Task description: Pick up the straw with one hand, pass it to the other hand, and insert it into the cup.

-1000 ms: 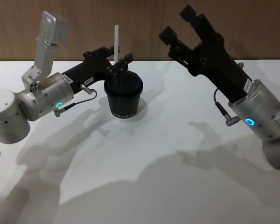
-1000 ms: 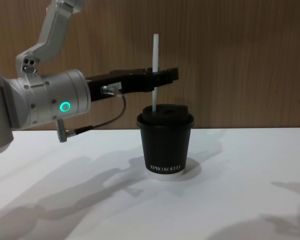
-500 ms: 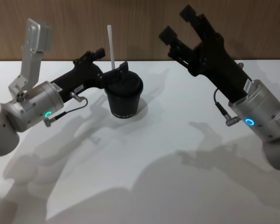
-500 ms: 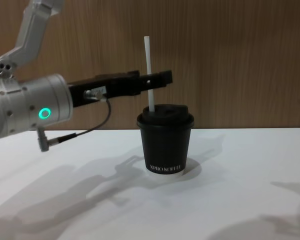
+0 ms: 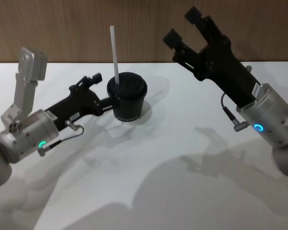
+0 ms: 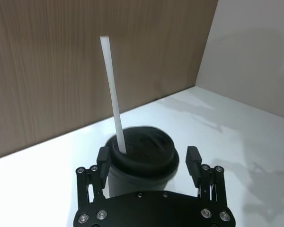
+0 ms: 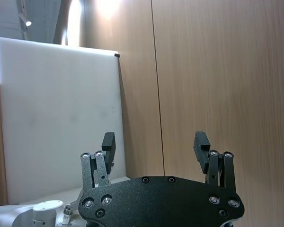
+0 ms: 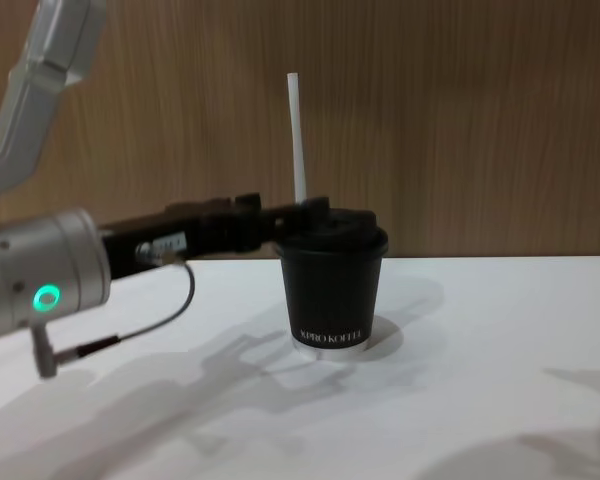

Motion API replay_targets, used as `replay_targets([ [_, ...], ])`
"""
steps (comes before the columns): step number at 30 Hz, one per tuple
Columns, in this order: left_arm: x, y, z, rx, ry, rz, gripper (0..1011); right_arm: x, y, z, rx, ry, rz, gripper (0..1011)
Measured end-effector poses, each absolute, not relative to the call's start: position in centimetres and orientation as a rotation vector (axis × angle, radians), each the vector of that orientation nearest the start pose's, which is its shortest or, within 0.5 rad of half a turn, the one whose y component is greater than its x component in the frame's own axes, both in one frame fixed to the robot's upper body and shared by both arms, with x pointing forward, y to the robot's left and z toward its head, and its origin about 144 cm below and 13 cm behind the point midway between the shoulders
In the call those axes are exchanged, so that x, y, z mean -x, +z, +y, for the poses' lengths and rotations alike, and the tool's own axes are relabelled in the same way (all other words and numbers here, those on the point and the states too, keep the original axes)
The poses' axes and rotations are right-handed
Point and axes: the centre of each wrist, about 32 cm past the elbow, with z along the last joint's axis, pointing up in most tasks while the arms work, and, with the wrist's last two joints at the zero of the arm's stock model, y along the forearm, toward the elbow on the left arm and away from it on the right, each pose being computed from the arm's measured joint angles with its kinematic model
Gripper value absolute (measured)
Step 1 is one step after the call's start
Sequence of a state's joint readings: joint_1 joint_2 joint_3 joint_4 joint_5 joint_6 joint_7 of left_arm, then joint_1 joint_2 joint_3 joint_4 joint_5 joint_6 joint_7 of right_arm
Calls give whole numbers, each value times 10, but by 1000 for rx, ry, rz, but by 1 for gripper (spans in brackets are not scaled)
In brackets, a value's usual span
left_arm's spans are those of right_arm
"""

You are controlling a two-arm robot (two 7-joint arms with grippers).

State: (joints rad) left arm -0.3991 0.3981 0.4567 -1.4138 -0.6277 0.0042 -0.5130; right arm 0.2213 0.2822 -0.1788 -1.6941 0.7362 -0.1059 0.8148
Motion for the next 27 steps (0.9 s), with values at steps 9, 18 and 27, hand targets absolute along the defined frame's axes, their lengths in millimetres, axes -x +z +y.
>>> replay_targets([
  [9,-525,1190,236,119,702,36,1003,-486,1257,-248,-521,-498,-150,1001],
  [18,-509,1179,244,136,690,36,1003,-467,1259,-250,-495,-511,-135,1001],
  [27,-495,1169,253,163,687,38,1003,-453,1258,-247,-480,-522,-111,1001],
])
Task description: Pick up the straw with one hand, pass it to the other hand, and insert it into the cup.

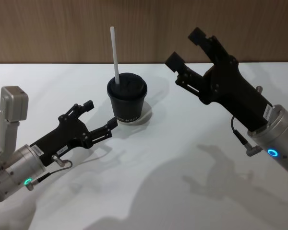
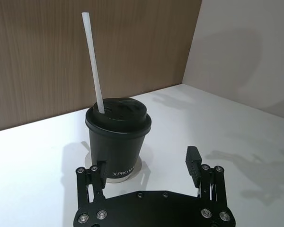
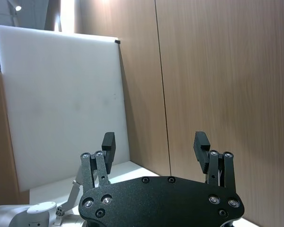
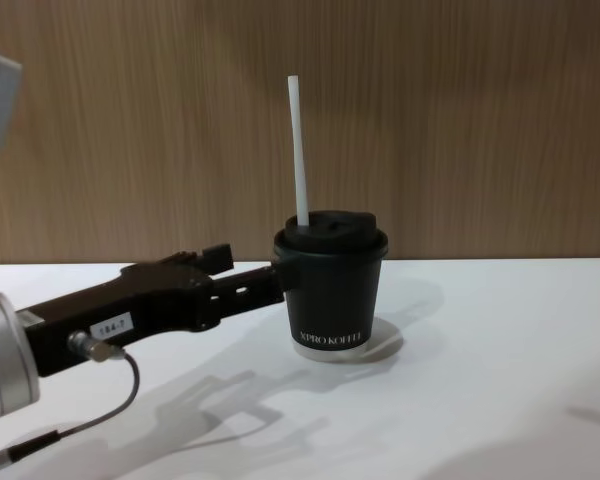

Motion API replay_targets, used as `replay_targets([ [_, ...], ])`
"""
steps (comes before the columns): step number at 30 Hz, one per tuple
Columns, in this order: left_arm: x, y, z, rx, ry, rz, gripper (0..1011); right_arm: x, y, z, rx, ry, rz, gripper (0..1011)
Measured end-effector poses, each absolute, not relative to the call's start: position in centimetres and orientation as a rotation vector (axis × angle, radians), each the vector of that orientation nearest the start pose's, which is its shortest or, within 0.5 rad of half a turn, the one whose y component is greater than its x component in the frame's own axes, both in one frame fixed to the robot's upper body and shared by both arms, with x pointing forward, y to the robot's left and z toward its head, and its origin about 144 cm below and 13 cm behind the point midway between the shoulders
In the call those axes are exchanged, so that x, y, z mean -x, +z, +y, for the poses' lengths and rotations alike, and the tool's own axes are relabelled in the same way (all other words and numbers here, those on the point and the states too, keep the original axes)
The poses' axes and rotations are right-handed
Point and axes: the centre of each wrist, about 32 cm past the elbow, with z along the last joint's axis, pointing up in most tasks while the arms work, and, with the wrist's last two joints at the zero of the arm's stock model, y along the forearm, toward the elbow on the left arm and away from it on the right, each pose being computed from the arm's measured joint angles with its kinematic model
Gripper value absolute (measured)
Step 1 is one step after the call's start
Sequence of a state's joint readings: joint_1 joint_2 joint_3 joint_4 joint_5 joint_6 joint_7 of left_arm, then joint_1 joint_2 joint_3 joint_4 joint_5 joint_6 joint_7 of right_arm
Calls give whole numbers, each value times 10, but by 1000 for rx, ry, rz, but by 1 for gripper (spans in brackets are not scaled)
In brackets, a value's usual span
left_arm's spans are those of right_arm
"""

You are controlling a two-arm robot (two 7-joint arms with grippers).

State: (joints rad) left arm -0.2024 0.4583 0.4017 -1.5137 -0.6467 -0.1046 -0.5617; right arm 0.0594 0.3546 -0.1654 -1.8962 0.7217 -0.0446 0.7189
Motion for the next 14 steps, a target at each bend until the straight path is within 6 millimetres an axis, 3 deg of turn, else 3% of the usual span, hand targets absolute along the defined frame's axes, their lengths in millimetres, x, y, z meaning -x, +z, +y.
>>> replay_targets([
  [14,-485,1163,259,182,687,38,1003,-444,1257,-245,-473,-527,-97,1001],
])
